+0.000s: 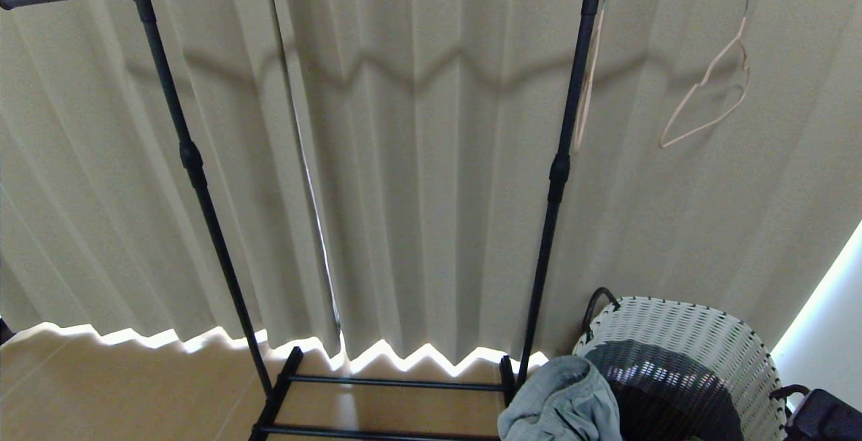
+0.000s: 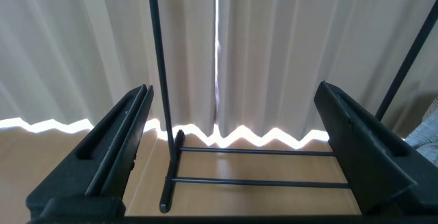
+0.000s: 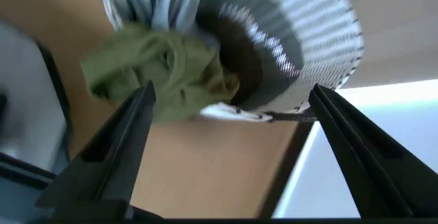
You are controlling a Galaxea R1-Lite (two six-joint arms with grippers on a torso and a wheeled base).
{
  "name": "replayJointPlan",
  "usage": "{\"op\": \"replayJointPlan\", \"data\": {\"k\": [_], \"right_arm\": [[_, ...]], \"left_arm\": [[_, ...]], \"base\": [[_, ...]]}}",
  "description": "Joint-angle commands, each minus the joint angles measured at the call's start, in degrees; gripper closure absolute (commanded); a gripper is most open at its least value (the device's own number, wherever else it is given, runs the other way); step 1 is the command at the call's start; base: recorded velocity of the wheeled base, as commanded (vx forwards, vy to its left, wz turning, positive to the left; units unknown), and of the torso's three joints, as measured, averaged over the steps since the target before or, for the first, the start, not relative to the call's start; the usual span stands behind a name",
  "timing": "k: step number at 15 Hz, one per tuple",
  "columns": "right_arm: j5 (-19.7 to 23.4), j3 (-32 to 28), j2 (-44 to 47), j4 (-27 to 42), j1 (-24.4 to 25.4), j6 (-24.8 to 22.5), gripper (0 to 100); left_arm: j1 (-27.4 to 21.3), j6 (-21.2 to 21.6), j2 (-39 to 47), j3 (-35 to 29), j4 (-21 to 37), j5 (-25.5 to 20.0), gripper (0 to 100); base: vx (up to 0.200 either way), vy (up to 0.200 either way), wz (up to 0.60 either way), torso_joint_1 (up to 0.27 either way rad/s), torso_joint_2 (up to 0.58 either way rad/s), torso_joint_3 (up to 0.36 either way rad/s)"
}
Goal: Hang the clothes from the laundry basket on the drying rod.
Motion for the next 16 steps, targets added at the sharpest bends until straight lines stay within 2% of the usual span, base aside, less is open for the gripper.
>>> {"op": "replayJointPlan", "data": {"k": [1,2,5,6,10,13,16], "right_arm": [[-0.1,-0.1,12.5,-1.9,0.1,-3.8,0],[-0.1,-0.1,15.4,-3.2,0.5,-6.3,0],[-0.1,0.2,24.3,-8.6,1.7,-6.6,0],[0.0,0.4,29.5,-14.1,1.7,-6.6,0],[0.9,0.3,35.2,-18.8,3.3,-6.6,0],[0.5,1.3,41.2,-25.8,2.9,-6.7,0],[0.3,1.4,43.4,-30.0,2.1,-6.7,0]], "left_arm": [[0.0,0.0,0.0,0.0,0.0,0.0,0],[0.0,0.0,0.0,0.0,0.0,0.0,0],[0.0,0.0,0.0,0.0,0.0,0.1,0],[0.0,0.0,0.0,0.0,0.0,0.1,0],[0.0,0.0,0.0,0.0,0.0,0.2,0],[0.0,0.0,0.0,0.0,0.0,0.2,0],[0.0,-0.1,0.1,0.0,0.0,0.3,0]], "base": [[0.0,0.0,0.0,0.0,0.0,0.0],[0.0,0.0,0.0,0.0,0.0,0.0],[0.0,0.0,0.0,0.0,0.0,0.0],[0.0,0.0,0.0,0.0,0.0,0.0],[0.0,0.0,0.0,0.0,0.0,0.0],[0.0,0.0,0.0,0.0,0.0,0.0],[0.0,0.0,0.0,0.0,0.0,0.0]]}}
